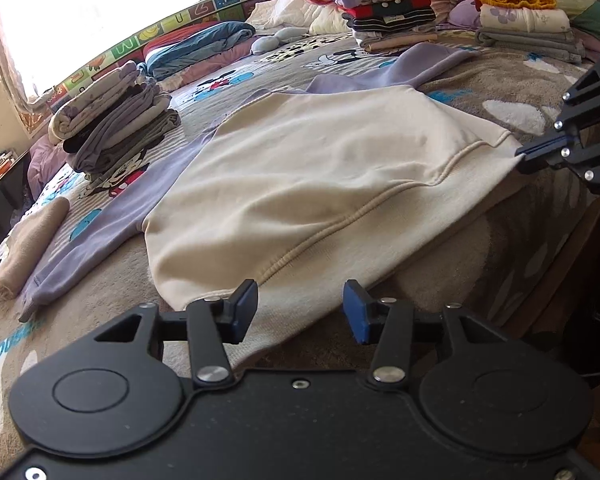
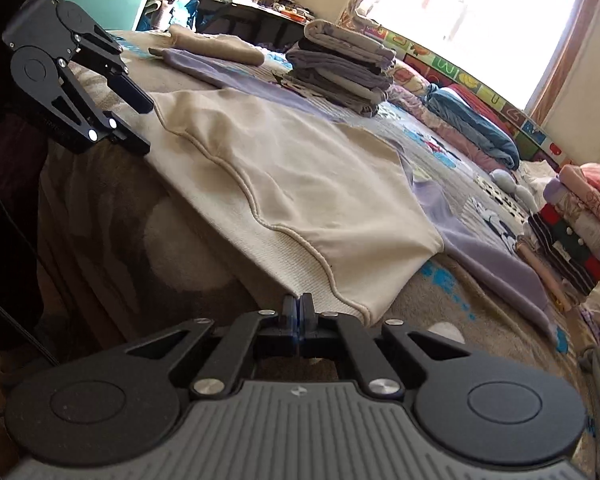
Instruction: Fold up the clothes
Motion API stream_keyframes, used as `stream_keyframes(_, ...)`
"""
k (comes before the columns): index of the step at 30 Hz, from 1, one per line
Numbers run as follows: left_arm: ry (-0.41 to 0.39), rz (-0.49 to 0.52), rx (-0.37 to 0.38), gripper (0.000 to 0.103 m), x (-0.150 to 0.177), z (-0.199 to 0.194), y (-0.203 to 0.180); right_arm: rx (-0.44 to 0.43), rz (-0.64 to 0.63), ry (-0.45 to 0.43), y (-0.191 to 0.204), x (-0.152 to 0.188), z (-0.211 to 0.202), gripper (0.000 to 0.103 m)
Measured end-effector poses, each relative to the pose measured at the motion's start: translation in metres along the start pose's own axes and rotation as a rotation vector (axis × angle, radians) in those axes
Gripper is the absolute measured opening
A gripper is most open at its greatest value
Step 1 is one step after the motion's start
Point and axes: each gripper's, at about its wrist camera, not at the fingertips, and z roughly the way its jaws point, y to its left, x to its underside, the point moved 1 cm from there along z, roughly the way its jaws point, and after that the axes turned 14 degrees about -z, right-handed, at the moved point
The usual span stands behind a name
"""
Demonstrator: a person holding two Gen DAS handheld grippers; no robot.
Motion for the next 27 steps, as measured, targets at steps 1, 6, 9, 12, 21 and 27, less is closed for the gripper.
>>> stream_keyframes(1, 0.001, -0.005, -0.001, 0.046, 0.000, 0.001, 0.001, -0.010, 0.009, 0.015, 0.000, 0.003, 0.004, 0.003)
stream_keyframes(6, -0.024, -0.007, 0.006, 0.046, -0.004, -0.003, -0.001, -0.051, -0.013, 0.053, 0.006, 0.004, 0.009, 0.006)
stream_keyframes(9, -0.019, -0.022, -0.008, 0.047, -0.004, -0.002, 0.003, -0.073, -0.038, -0.002, 0.013, 0.002, -0.003, 0.011)
stream_keyframes(12, -0.018, -0.077, -0.024, 0.047, -0.004, -0.003, 0.016, -0.071, -0.025, -0.074, 0.011, -0.004, -0.019, 0.012)
stream_keyframes(21, -0.019, -0.291, -0.091, 0.047, -0.005, -0.003, 0.055, 0.030, 0.210, -0.201, -0.053, -0.018, 0.008, 0.012)
stream_keyframes(27, -0.016, -0.537, -0.102, 0.045, 0.000, -0.010, 0.099, -0.152, 0.403, -0.086, -0.061, 0.013, 0.061, 0.018)
